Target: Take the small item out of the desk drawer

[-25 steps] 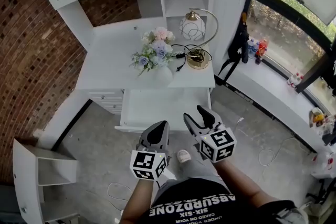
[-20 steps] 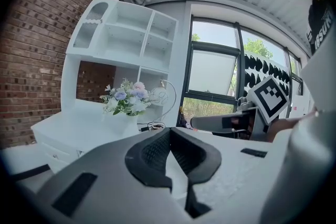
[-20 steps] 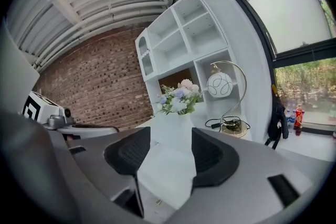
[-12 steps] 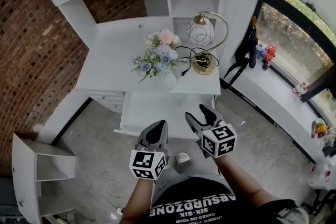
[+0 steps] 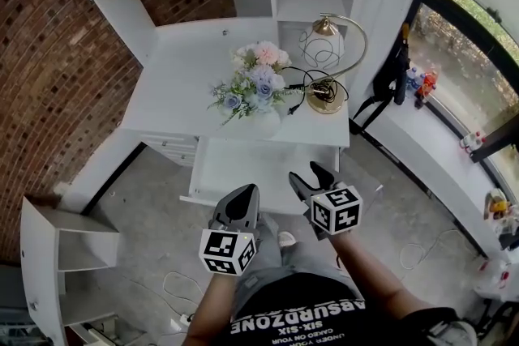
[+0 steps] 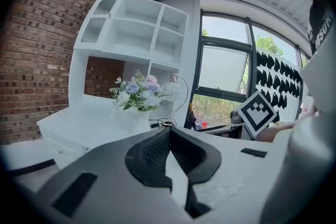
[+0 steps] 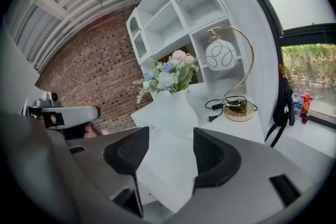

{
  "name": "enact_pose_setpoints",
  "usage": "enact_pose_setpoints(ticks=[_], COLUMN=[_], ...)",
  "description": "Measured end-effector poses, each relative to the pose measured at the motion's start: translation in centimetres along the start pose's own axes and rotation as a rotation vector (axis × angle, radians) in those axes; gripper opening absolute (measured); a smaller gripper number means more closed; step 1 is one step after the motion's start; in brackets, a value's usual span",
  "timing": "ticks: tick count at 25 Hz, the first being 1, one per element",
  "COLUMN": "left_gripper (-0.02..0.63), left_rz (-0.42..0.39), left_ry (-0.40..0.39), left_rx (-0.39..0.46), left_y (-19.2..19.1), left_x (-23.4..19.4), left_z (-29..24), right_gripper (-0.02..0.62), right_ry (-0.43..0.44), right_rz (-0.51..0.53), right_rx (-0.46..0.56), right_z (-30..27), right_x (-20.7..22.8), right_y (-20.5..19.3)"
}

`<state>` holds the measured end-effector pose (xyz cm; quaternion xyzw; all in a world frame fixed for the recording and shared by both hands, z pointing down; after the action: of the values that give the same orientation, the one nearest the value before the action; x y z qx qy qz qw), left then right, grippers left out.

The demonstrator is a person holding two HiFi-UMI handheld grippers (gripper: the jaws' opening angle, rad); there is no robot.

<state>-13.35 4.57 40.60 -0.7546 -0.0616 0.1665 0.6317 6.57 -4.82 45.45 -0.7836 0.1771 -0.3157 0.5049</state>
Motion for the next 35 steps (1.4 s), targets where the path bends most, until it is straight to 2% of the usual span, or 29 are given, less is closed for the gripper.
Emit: enact_pose_setpoints(ticks=[11, 35], left_gripper=[0.003, 0.003], left_rz=[0.012, 0.034], left_ry=[-0.069, -0.111], left_rx=[-0.108, -0.206], left_y=[-1.6, -3.1], left_x=[-2.8, -7.9], left_z=[-3.0, -7.4], right_gripper=[0.236, 0.238], right_ry=[-0.043, -0.165], right_rz=[-0.068, -0.226], right_rx=[-0.062, -0.193], right_z=[-3.7, -11.4], right_x=[1.6, 5.3], right_y=[-1.6, -6.0])
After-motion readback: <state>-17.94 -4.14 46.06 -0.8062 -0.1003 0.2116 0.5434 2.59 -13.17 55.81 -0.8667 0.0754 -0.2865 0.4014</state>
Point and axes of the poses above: the fingertips, and each gripper's own axes: z backward along the fingers, x to its right, y out of its top, the point moved 10 cm from there along z, backward along the fingers, and after that the axes turned 10 degrees about x, right-handed, at the moved point
